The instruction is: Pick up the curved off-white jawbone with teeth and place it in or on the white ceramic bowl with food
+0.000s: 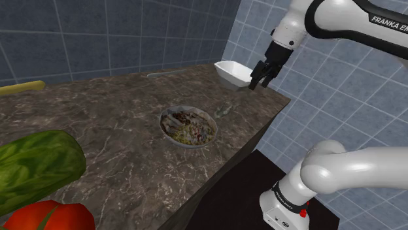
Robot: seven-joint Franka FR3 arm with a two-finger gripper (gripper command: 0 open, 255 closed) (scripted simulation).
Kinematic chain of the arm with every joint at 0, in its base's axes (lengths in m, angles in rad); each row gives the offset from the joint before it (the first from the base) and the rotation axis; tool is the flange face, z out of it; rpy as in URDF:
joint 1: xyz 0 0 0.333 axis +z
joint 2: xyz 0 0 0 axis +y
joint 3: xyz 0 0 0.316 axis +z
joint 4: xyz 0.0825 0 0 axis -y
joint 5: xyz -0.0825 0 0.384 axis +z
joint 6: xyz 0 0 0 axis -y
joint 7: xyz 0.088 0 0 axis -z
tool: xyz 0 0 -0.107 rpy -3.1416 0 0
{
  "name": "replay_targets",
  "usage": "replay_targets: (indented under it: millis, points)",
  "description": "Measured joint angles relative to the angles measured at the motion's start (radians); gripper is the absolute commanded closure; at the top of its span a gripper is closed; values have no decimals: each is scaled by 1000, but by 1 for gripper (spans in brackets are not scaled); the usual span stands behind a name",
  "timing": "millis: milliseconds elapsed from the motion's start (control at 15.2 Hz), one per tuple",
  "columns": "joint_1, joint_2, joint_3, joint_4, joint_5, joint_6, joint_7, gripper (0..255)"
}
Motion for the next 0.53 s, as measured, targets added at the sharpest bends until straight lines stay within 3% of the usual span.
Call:
replay_targets:
  millis: [132,198,528]
  points:
    - [-18,-4,26,-12,7,10,48,0]
    - [-49,-1,71,-26,21,30,152,0]
    - [-265,68,352,-51,89,120,853,0]
